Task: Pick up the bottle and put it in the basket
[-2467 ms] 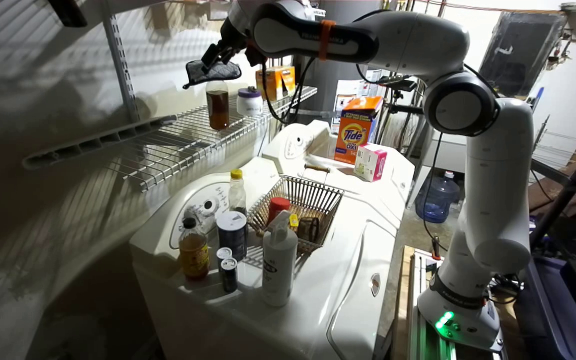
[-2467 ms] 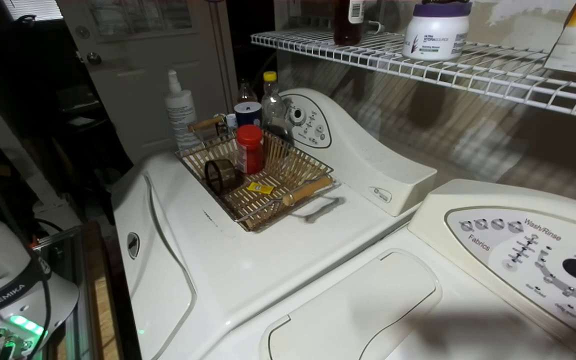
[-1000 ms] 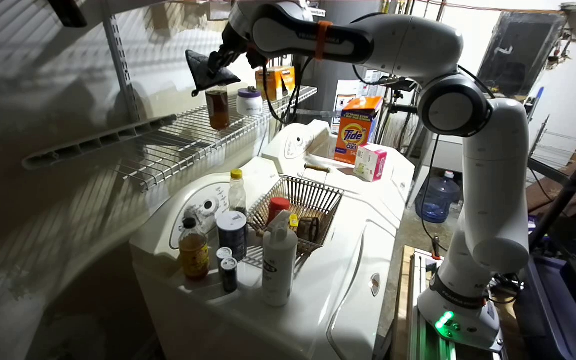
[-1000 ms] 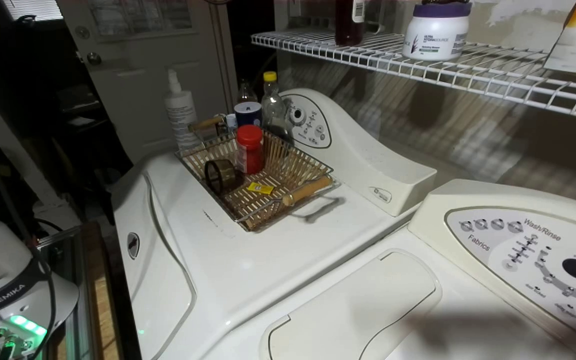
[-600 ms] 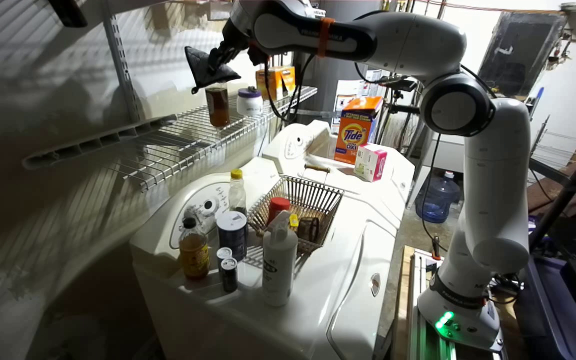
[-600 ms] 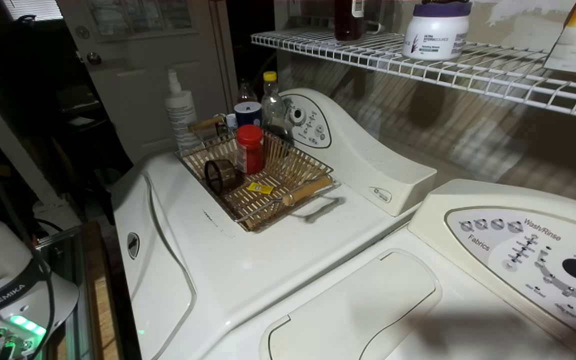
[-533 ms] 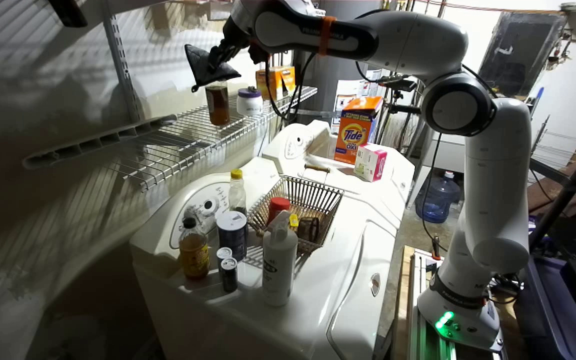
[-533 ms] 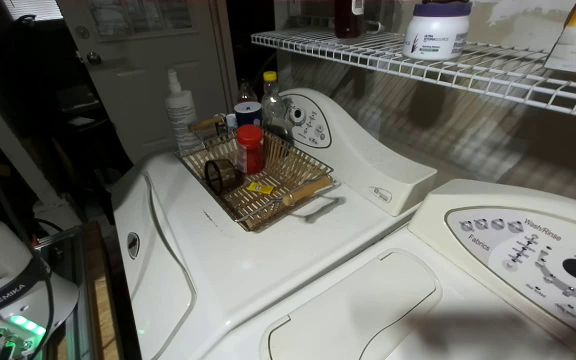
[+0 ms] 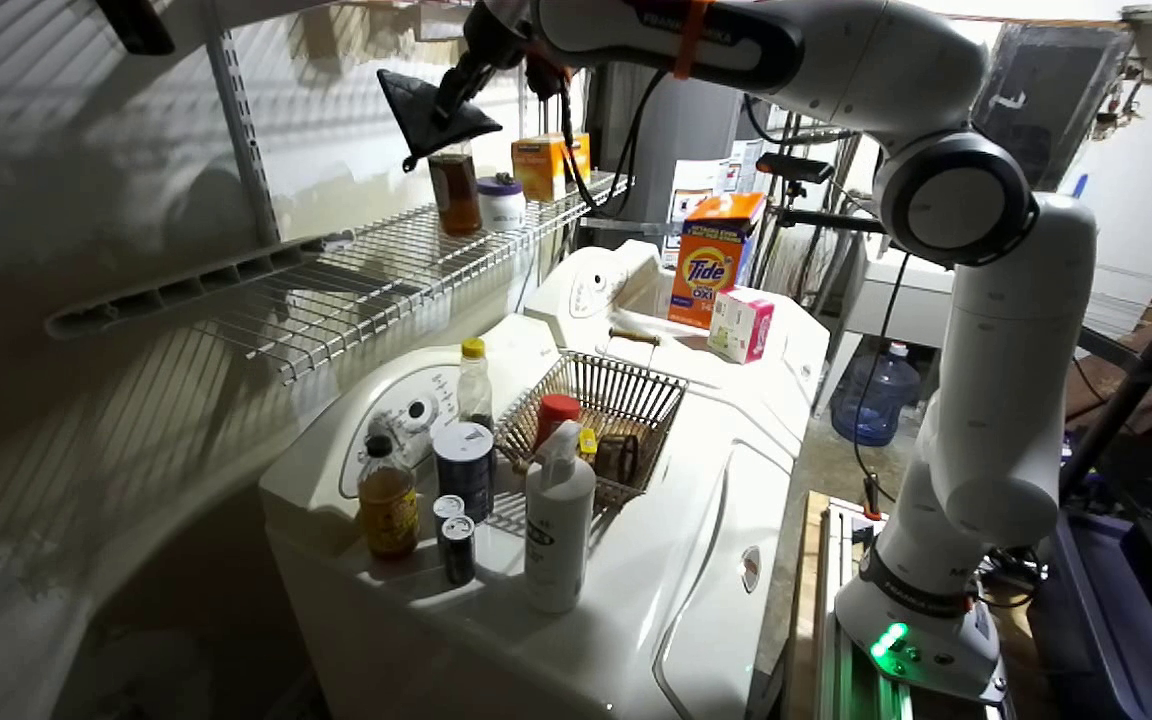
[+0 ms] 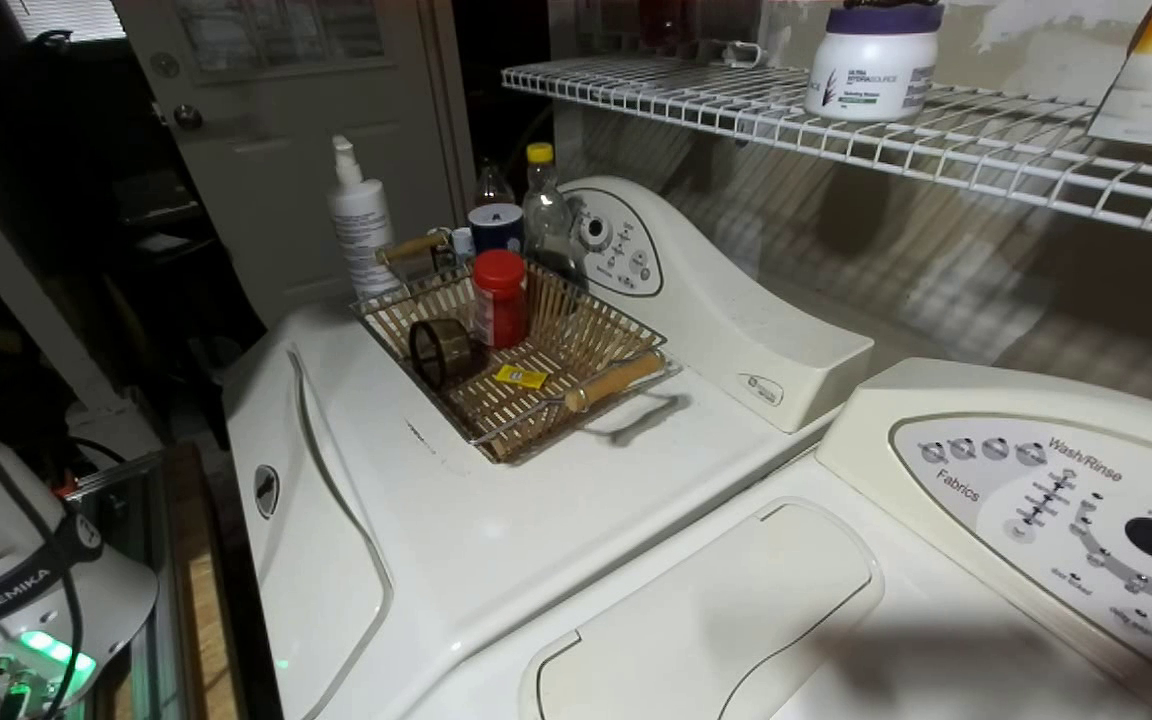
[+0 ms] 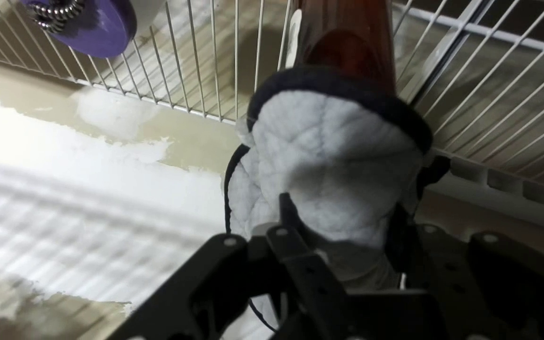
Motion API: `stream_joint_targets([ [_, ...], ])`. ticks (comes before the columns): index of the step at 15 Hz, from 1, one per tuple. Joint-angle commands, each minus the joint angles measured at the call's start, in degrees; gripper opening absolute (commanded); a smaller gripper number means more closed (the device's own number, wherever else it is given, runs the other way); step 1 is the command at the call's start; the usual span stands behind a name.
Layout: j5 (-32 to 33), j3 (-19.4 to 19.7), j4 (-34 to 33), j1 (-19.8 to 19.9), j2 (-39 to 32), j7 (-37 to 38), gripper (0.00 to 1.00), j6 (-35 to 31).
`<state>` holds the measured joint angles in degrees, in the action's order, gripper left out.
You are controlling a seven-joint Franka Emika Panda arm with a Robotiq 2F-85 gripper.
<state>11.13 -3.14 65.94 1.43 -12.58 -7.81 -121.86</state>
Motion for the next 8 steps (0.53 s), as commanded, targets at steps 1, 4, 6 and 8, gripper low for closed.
stream_joint_targets([
  [1,-2.4,-1.0,7.5,0.5,7.6,-4.4,0.19,1.5],
  [4,-4.3,-1.0,15.0,0.6,13.4,-5.8,0.19,-0.1],
  [6,-5.7,-0.6,21.1,0.6,17.7,-6.2,0.19,-2.7],
  [8,-6.3,0.0,27.2,0.5,21.8,-6.0,0.19,-6.3],
])
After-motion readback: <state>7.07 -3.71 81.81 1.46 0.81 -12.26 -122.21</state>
